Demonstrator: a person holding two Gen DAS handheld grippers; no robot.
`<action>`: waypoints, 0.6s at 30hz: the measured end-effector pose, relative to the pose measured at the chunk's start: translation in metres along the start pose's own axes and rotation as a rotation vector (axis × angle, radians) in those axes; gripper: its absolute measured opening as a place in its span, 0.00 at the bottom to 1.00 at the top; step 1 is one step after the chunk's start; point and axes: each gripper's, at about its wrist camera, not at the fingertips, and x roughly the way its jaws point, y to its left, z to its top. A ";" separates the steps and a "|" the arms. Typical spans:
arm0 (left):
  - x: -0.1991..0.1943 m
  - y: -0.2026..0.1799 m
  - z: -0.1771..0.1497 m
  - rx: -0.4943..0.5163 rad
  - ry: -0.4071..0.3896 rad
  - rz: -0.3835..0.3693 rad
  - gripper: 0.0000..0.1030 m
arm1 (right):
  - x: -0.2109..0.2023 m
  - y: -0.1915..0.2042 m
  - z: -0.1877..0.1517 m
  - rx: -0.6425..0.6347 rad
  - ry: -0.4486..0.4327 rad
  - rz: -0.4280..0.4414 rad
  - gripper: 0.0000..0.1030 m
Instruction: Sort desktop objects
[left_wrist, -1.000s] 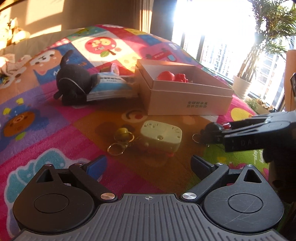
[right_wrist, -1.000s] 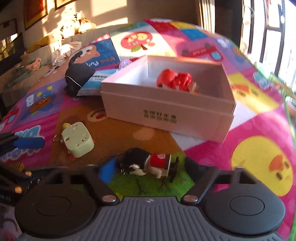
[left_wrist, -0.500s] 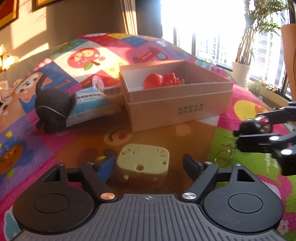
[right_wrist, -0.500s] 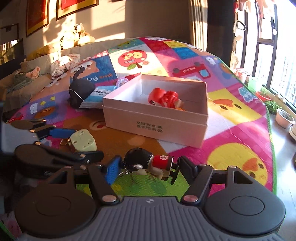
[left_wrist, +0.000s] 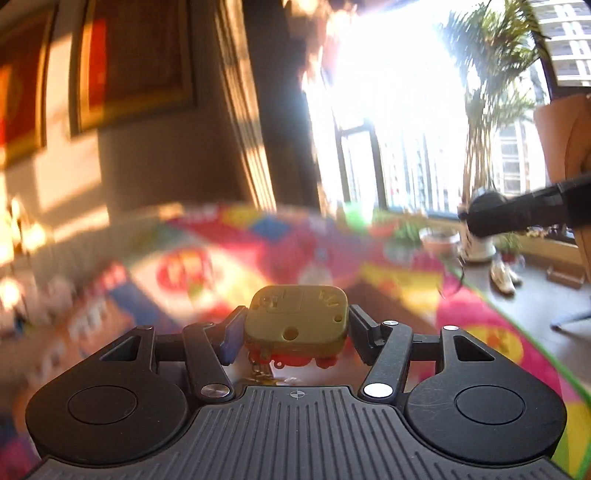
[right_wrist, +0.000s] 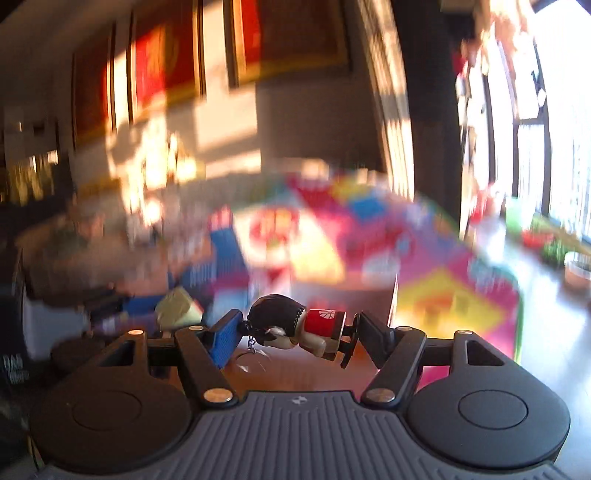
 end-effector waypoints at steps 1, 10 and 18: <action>0.004 -0.001 0.007 0.009 -0.014 0.005 0.62 | -0.003 -0.001 0.012 -0.016 -0.041 -0.012 0.67; 0.109 -0.010 -0.001 -0.039 0.108 -0.046 0.62 | 0.036 -0.020 0.032 -0.056 -0.075 -0.123 0.67; 0.101 0.012 -0.049 -0.107 0.183 -0.062 0.83 | 0.102 -0.036 0.024 -0.020 0.023 -0.142 0.67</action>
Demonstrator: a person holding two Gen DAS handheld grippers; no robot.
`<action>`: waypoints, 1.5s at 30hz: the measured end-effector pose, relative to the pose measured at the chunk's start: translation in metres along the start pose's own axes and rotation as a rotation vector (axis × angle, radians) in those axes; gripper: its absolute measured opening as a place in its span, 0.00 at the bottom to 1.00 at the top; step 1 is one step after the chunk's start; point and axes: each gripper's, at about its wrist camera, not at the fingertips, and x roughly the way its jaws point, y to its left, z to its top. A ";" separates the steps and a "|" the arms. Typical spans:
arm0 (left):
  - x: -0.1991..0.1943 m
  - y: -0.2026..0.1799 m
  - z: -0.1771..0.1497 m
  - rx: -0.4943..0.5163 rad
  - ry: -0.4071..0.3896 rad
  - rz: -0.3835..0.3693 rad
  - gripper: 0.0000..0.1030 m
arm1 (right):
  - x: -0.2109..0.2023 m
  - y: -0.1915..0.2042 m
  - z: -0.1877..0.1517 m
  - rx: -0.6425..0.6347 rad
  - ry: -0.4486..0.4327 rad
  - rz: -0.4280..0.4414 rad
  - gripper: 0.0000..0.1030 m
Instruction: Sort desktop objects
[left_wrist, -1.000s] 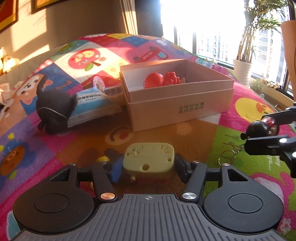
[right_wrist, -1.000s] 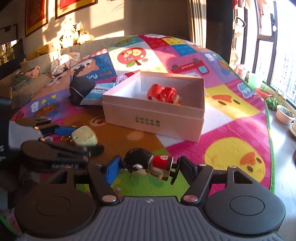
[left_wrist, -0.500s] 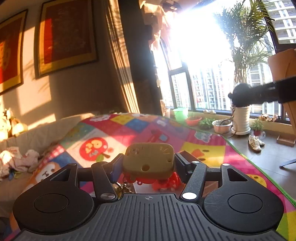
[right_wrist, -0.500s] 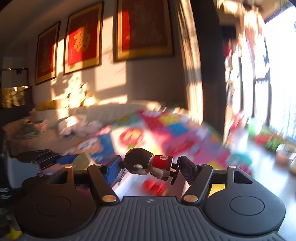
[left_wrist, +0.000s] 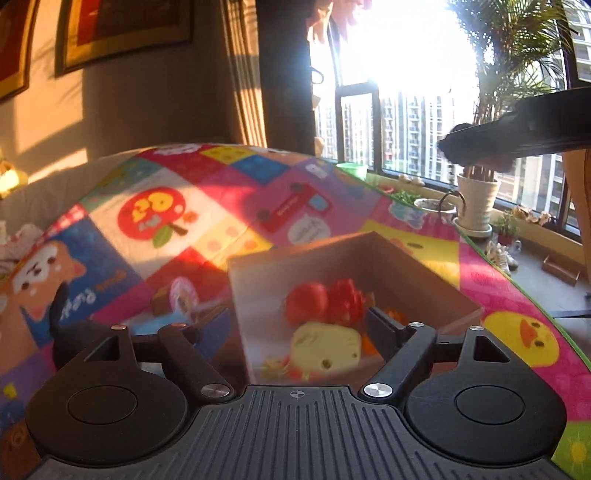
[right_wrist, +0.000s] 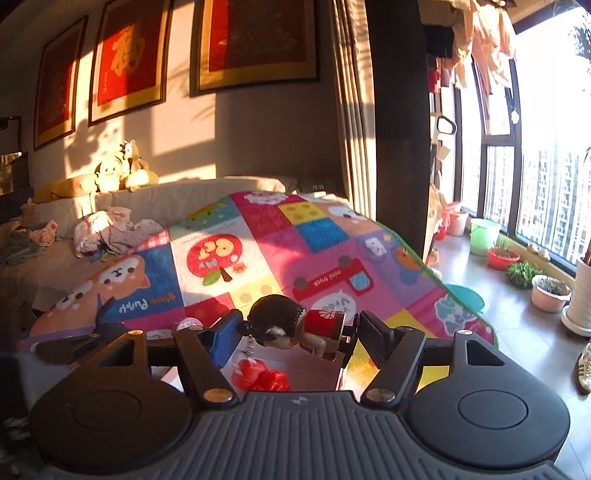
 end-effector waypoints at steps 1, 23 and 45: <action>-0.008 0.004 -0.008 -0.011 0.006 0.000 0.84 | 0.011 0.000 -0.001 0.002 0.018 -0.001 0.67; -0.054 0.104 -0.089 -0.319 0.112 0.138 0.93 | 0.164 0.098 0.022 0.033 0.397 0.169 0.67; -0.065 0.103 -0.094 -0.335 0.047 0.093 0.97 | 0.311 0.231 -0.017 -0.213 0.673 0.066 0.57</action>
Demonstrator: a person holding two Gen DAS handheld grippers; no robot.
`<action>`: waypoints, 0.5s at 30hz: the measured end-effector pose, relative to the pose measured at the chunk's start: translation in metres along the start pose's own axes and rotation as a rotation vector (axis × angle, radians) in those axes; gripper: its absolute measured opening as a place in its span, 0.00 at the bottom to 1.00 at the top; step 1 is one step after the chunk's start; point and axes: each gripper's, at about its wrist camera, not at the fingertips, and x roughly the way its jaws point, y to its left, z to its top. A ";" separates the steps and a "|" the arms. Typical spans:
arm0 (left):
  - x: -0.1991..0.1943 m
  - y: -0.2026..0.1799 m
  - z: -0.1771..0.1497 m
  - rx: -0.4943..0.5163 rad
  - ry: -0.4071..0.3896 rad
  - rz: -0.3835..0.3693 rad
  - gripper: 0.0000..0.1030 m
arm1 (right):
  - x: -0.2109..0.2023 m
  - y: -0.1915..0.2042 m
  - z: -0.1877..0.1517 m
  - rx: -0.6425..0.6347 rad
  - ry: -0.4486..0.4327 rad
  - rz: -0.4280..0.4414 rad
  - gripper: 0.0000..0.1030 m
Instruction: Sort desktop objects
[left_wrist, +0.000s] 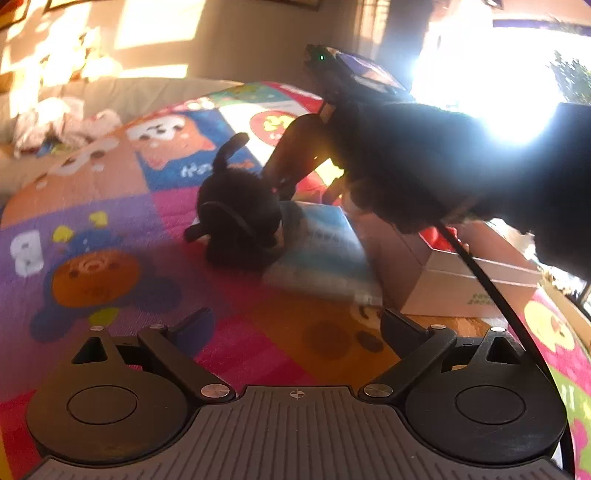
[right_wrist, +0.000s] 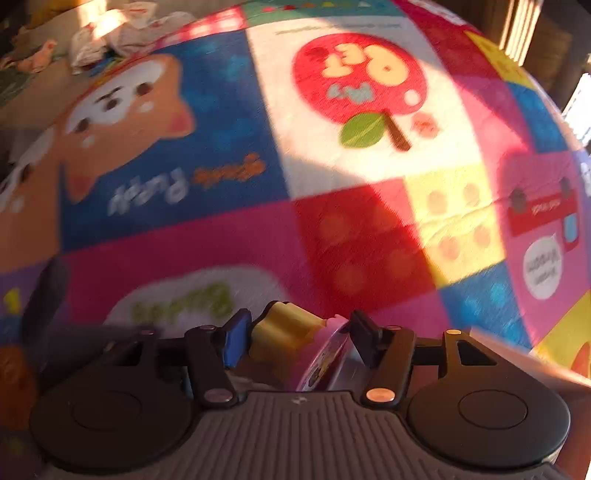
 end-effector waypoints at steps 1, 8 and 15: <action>-0.001 -0.002 -0.001 0.012 -0.001 -0.001 0.97 | -0.005 0.002 -0.008 -0.006 0.011 0.033 0.57; -0.011 -0.021 -0.010 0.102 0.048 -0.050 0.98 | -0.067 0.025 -0.071 -0.116 0.039 0.188 0.56; -0.014 -0.040 -0.017 0.174 0.061 -0.021 0.99 | -0.175 -0.020 -0.104 -0.082 -0.264 0.217 0.41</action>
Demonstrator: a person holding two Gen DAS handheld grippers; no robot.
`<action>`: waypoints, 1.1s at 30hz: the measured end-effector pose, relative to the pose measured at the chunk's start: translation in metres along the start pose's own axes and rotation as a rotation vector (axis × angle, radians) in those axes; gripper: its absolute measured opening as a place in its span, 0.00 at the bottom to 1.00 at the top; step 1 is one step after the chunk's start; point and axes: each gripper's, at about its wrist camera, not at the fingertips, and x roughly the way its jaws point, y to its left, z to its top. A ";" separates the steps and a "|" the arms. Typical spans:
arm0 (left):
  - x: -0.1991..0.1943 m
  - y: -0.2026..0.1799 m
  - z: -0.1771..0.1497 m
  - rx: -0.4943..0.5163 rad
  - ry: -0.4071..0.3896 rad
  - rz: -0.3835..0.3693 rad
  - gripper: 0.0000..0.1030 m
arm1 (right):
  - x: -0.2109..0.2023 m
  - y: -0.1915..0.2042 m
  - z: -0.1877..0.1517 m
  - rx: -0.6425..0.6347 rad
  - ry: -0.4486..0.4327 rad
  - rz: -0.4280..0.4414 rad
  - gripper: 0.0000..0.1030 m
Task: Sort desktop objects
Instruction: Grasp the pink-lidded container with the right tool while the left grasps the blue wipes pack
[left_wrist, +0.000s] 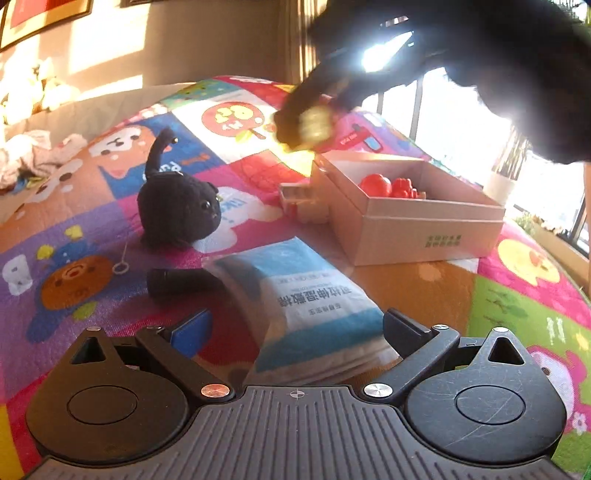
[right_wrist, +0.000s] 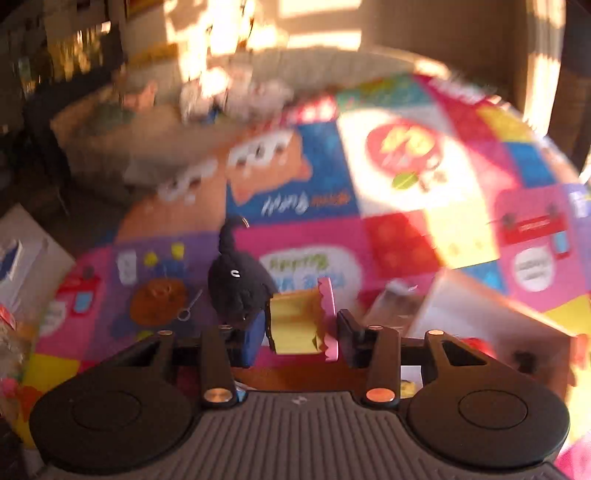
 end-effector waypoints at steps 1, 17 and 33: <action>0.002 -0.001 0.001 0.004 0.003 0.006 0.99 | -0.013 -0.006 -0.006 0.013 -0.013 -0.004 0.41; 0.008 -0.018 -0.001 0.022 0.064 0.044 0.99 | -0.069 -0.030 -0.156 -0.060 -0.049 -0.296 0.40; 0.009 -0.006 -0.001 -0.084 0.092 0.099 1.00 | -0.073 -0.021 -0.192 -0.080 -0.129 -0.133 0.78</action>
